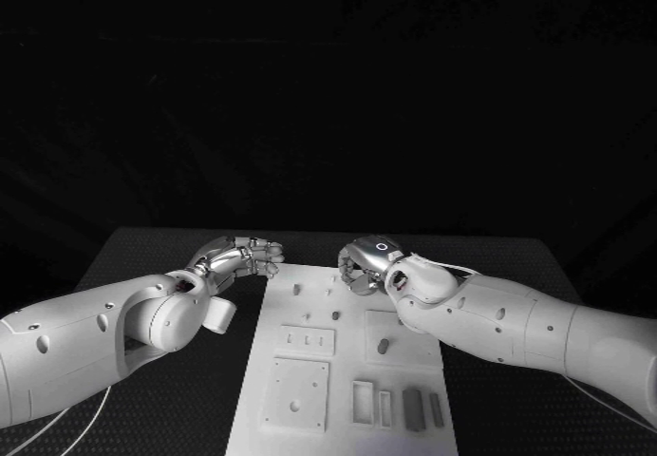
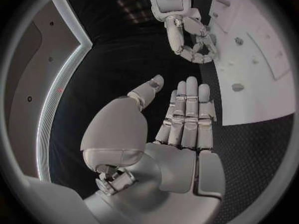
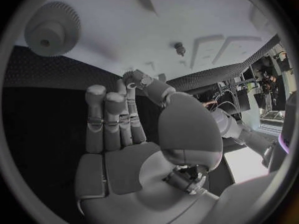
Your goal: Assemble the parts on the task board
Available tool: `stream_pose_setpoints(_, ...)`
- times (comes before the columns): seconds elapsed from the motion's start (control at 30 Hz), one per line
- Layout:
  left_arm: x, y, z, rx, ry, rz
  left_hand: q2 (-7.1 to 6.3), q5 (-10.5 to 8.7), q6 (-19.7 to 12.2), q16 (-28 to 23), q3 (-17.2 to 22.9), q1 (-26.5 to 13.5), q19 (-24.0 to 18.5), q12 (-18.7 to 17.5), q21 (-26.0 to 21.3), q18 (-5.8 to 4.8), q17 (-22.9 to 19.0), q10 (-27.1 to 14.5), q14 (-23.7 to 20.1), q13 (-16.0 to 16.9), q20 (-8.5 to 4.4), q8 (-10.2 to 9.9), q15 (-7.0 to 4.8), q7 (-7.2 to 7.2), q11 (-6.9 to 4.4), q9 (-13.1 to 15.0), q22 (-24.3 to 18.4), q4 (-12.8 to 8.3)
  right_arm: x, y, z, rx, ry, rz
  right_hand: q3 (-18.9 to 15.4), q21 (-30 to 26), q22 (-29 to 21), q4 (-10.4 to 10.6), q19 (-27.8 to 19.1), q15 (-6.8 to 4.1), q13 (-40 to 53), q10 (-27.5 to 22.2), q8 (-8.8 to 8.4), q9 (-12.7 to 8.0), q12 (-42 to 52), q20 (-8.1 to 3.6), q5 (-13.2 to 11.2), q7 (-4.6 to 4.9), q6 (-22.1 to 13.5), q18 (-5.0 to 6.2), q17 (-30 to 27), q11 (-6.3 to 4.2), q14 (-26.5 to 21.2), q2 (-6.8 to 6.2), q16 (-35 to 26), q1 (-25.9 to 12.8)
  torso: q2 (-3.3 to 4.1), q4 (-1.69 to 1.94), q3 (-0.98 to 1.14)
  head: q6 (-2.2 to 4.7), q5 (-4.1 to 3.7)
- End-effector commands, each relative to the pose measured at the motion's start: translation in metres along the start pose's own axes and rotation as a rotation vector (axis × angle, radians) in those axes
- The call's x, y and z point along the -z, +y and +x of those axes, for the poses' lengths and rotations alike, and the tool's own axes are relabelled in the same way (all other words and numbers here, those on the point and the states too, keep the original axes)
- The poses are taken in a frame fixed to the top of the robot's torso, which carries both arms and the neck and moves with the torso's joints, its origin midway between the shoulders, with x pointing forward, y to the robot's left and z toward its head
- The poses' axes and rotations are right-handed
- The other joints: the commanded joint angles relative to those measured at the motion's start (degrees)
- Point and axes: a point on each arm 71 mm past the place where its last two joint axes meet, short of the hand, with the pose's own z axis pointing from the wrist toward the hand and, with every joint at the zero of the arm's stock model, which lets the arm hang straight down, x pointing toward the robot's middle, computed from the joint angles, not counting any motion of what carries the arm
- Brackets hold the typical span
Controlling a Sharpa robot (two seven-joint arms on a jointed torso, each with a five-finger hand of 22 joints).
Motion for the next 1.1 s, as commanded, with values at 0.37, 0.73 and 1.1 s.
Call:
stream_pose_setpoints(0.37, -0.003, -0.002, 0.005, 0.003, 0.023, 0.011, 0.09, -0.22, -0.2, -0.3, 0.2, -0.7, -0.5, -0.2, 0.3, 0.77, 0.1, 0.1, -0.1, 0.0, 0.13, -0.2, 0.25, 0.07, 0.21, 0.1, 0.8, -0.4, -0.013, 0.012, 0.002, 0.031, -0.013, 0.001, 0.5, 0.2, 1.0, 0.0, -0.1, -0.91, 2.8, 3.4, 0.21, 0.0, 0.1, -0.32, 0.1, -0.12, 0.4, 3.55, -0.1, -0.9, -0.5, -0.55, 0.2, -0.1, 0.08, 0.32, -0.02, -0.2, -0.08)
stream_pose_setpoints(0.73, -0.002, -0.002, 0.006, 0.004, 0.025, 0.011, 0.09, -0.22, -0.2, -0.3, 0.2, -0.7, -0.5, -0.3, 0.3, 0.77, 0.1, 0.2, -0.1, 0.0, 0.14, -0.2, 0.26, 0.08, 0.21, 0.1, 0.8, -0.5, -0.018, 0.013, 0.004, 0.044, -0.006, 0.005, 0.6, 0.3, 1.0, 0.0, -0.2, -0.9, 2.8, 3.4, 0.17, 0.0, 0.0, -0.33, 0.1, -0.12, 0.4, 3.55, -0.1, -0.9, -0.6, -0.58, 0.2, -0.2, 0.04, 0.48, -0.06, -0.46, -0.11)
stream_pose_setpoints(1.1, -0.001, -0.003, 0.008, 0.005, 0.029, 0.012, 0.06, -0.23, -0.2, -0.3, 0.2, -0.7, -0.5, -0.3, 0.4, 0.78, 0.2, 0.2, -0.1, 0.0, 0.14, -0.2, 0.27, 0.08, 0.21, 0.1, 0.8, -0.5, -0.02, 0.011, 0.007, 0.053, 0.011, 0.01, 0.7, 0.3, 1.0, 0.0, -0.2, -0.88, 2.9, 3.4, 0.13, 0.0, -0.1, -0.33, 0.1, -0.12, 0.4, 3.55, -0.2, -0.88, -0.6, -0.63, 0.2, -0.2, 0.07, 0.44, -0.1, -0.54, 0.04)
